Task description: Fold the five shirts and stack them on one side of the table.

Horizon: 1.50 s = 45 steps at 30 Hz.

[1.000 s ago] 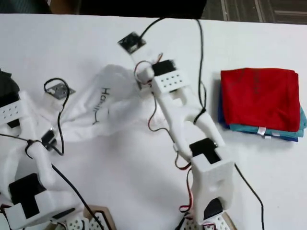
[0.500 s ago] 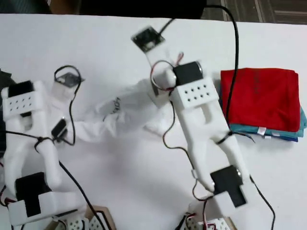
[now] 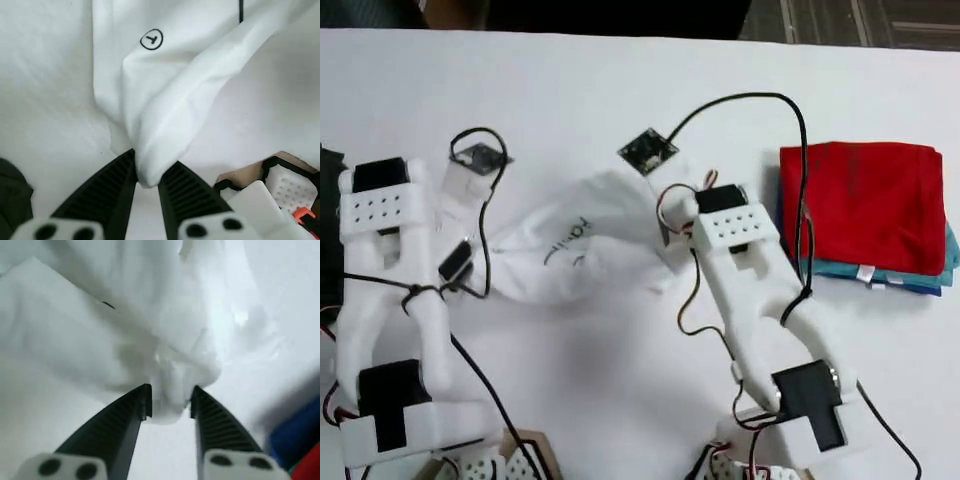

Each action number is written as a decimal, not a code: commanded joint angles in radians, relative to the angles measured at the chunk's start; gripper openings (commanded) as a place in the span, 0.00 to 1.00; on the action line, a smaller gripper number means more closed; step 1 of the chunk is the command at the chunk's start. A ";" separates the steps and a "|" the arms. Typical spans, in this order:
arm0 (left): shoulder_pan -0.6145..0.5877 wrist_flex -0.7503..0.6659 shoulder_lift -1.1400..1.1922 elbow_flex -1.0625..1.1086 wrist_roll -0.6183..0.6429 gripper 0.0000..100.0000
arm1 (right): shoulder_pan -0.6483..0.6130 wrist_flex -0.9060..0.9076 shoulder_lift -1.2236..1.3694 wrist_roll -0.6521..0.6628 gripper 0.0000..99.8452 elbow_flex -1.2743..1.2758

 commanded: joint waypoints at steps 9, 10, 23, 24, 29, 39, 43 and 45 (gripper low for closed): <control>0.003 -0.032 -0.008 -0.030 0.000 0.03 | 0.005 0.134 -0.367 0.061 0.18 -0.003; 0.005 -0.034 -0.008 -0.030 0.000 0.03 | 0.005 0.125 -0.363 0.060 0.18 -0.002; 0.003 -0.028 -0.008 -0.030 0.000 0.03 | -0.004 -0.041 0.097 -0.086 0.18 -0.276; 0.002 -0.028 -0.008 -0.030 0.000 0.03 | -0.008 -0.002 0.137 -0.086 0.18 -0.319; 0.002 -0.029 -0.008 -0.030 0.000 0.03 | -0.015 0.082 0.288 -0.080 0.18 -0.460; 0.002 -0.032 -0.008 -0.030 0.003 0.03 | -0.008 0.120 0.429 -0.078 0.03 -0.680; 0.002 -0.032 -0.008 -0.030 0.005 0.03 | -0.010 0.131 0.444 -0.078 0.02 -0.812; 0.002 -0.032 -0.008 -0.030 0.006 0.03 | -0.012 0.148 0.467 -0.074 0.02 -0.895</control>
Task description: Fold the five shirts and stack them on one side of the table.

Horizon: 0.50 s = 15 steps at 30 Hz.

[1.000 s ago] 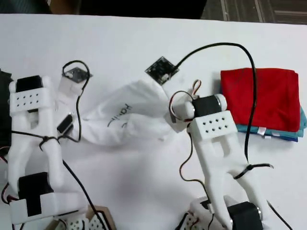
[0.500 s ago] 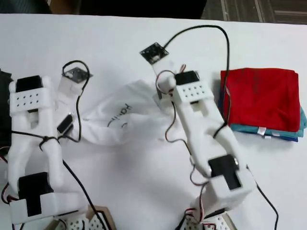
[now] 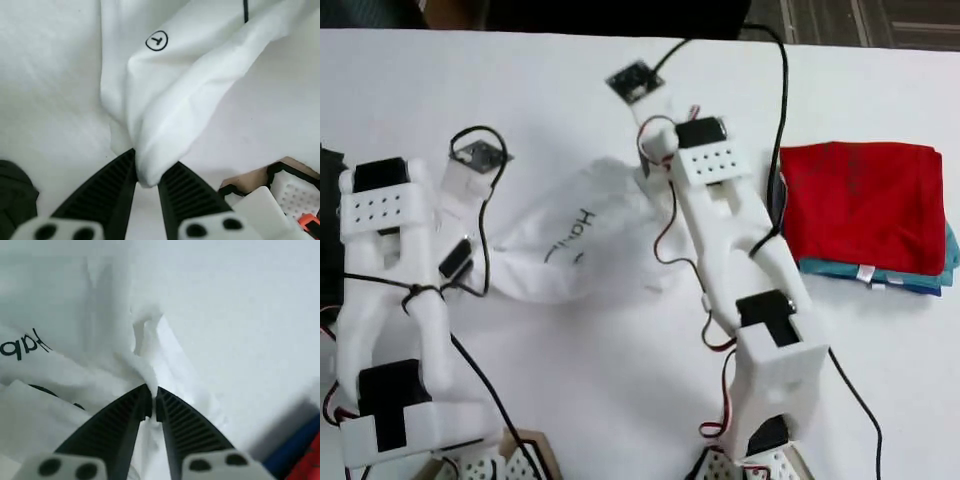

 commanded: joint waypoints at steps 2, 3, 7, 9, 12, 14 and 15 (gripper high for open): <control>0.002 -0.006 -0.008 -0.021 0.006 0.03 | -0.008 0.031 0.042 0.043 0.02 -0.233; 0.002 -0.008 -0.008 -0.010 0.006 0.03 | -0.008 0.033 0.062 0.058 0.02 -0.288; 0.006 -0.048 -0.008 0.054 0.006 0.03 | -0.010 -0.013 0.163 0.100 0.02 -0.491; 0.006 -0.071 -0.008 0.081 0.008 0.03 | -0.005 -0.038 0.229 0.098 0.02 -0.571; 0.006 -0.071 -0.008 0.091 0.008 0.03 | -0.002 -0.022 0.318 0.098 0.02 -0.655; 0.005 -0.071 -0.009 0.090 0.008 0.03 | 0.001 0.016 0.358 0.098 0.07 -0.695; 0.003 -0.071 -0.011 0.090 0.008 0.03 | 0.004 0.045 0.371 0.094 0.12 -0.713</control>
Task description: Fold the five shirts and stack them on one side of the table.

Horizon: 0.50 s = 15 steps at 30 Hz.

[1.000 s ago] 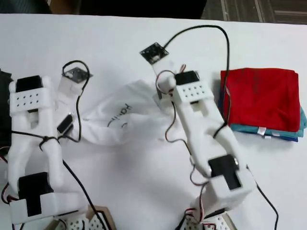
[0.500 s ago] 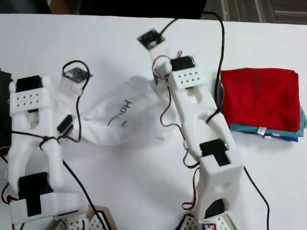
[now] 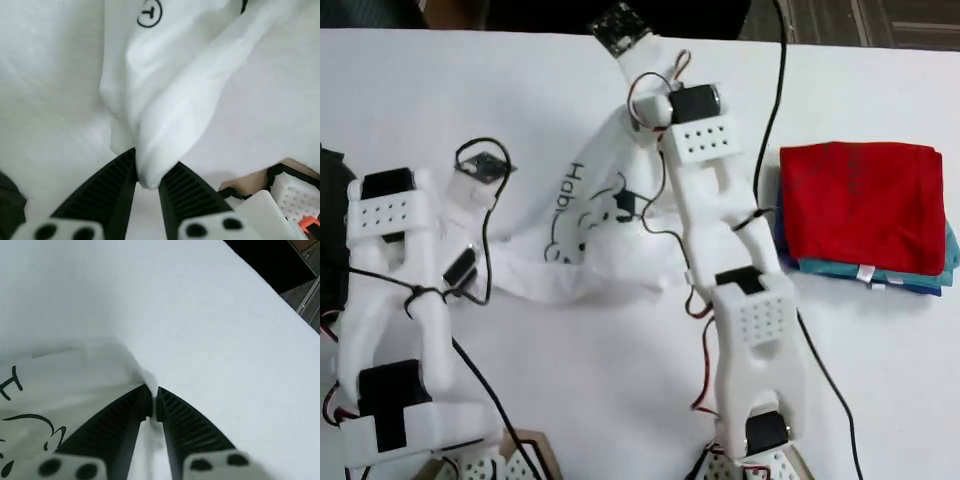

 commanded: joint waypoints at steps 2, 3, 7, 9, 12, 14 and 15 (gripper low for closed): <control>0.002 -0.006 -0.011 -0.002 0.008 0.03 | 0.010 0.130 0.021 0.000 0.25 -0.130; 0.002 -0.006 -0.011 -0.002 0.008 0.03 | 0.010 0.179 0.019 0.005 0.30 -0.153; 0.002 -0.006 -0.011 -0.004 0.006 0.03 | 0.001 0.424 0.004 0.006 0.38 -0.284; 0.005 -0.006 -0.011 -0.004 0.003 0.03 | 0.008 0.432 -0.021 0.006 0.36 -0.287; 0.006 -0.006 -0.014 -0.005 0.000 0.03 | 0.022 0.432 -0.090 0.002 0.31 -0.221; 0.003 -0.006 -0.011 -0.019 0.000 0.03 | 0.015 0.433 -0.157 0.002 0.26 -0.130; 0.002 -0.006 -0.009 -0.030 0.000 0.03 | 0.008 0.433 -0.203 0.000 0.23 -0.066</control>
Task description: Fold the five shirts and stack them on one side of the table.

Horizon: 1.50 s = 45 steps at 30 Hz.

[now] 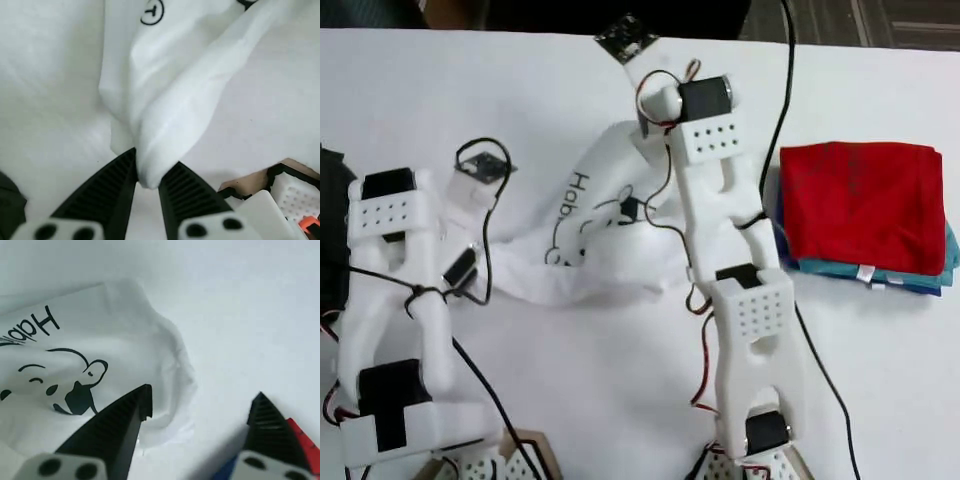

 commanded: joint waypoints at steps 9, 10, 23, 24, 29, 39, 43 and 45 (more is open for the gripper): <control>0.000 0.002 -0.009 -0.071 0.000 0.03 | -0.134 -0.054 -0.535 0.006 0.17 0.861; 0.000 0.002 -0.009 -0.071 0.000 0.03 | -0.136 -0.090 -0.549 0.006 0.17 0.928; 0.000 0.012 -0.009 -0.064 0.008 0.03 | 0.097 -0.664 -0.348 0.003 0.17 1.060; 0.000 0.020 -0.009 -0.065 0.008 0.03 | 0.119 -0.673 -0.311 0.003 0.17 1.008; 0.000 0.025 -0.009 -0.065 0.008 0.03 | 0.156 -0.549 -0.162 0.002 0.17 0.766; 0.000 0.015 -0.009 -0.068 0.006 0.03 | 0.031 -0.111 -0.205 0.009 0.17 0.554; 0.000 0.015 -0.009 -0.071 0.003 0.03 | -0.033 -0.044 -0.205 0.009 0.17 0.555; 0.000 0.015 -0.009 -0.071 0.003 0.03 | -0.045 -0.042 -0.205 0.006 0.17 0.557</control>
